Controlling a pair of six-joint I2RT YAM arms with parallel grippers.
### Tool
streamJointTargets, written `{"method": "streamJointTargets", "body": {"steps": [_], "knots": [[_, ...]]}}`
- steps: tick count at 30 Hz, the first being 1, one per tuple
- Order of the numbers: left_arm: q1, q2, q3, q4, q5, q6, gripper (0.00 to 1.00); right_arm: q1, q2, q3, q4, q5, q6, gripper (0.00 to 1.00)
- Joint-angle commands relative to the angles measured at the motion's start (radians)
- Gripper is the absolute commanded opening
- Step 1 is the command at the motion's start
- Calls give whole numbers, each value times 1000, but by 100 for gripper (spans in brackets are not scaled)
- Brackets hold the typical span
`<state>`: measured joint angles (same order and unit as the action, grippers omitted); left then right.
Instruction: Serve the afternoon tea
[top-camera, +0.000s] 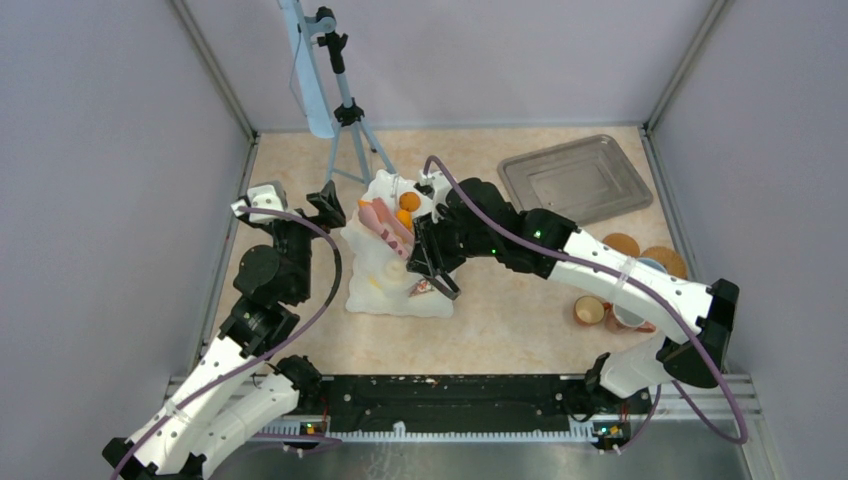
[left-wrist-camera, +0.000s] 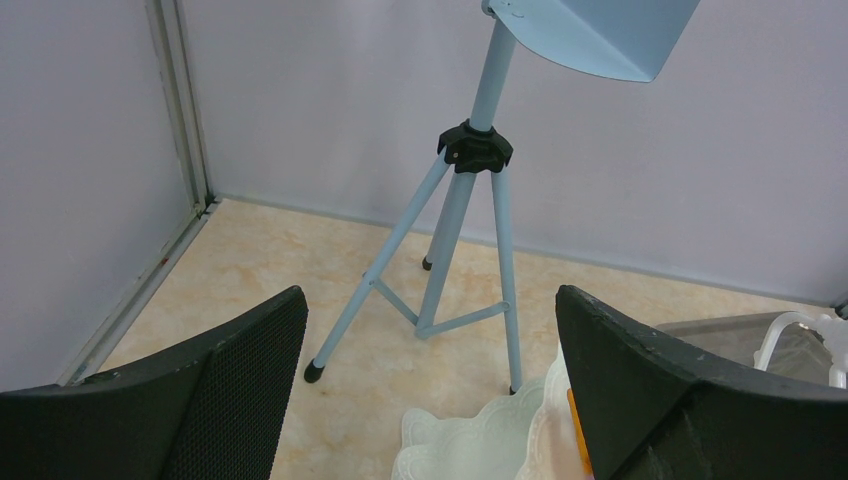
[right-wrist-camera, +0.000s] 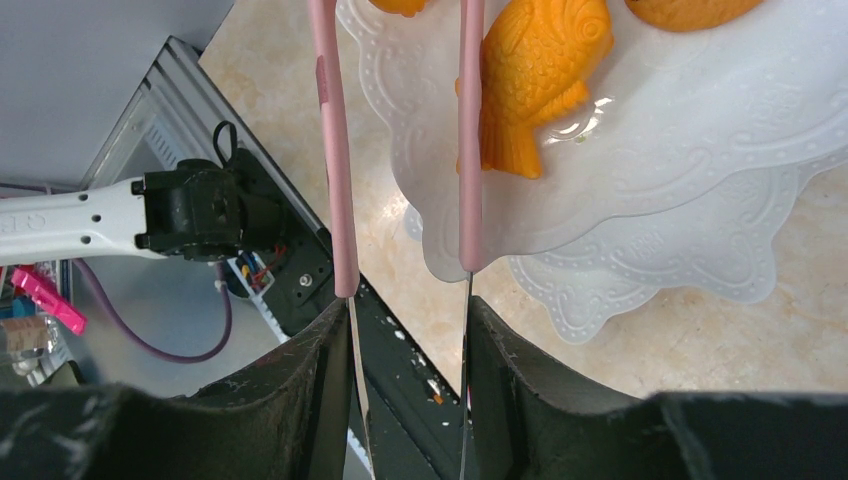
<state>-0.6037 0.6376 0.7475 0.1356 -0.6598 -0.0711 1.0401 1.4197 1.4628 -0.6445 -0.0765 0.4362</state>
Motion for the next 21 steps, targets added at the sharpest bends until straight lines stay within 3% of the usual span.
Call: {"method": "streamJointTargets", "body": {"steps": [1,12,21], "knots": [[5,1,7,41,11,8,99,18,0,60,11,31,-25,37],[4,0,7,40,17,6,99,28,-14,39,48,19,-48,47],[5,0,6,42,20,7,99,28,-18,39,47,20,-59,48]]}}
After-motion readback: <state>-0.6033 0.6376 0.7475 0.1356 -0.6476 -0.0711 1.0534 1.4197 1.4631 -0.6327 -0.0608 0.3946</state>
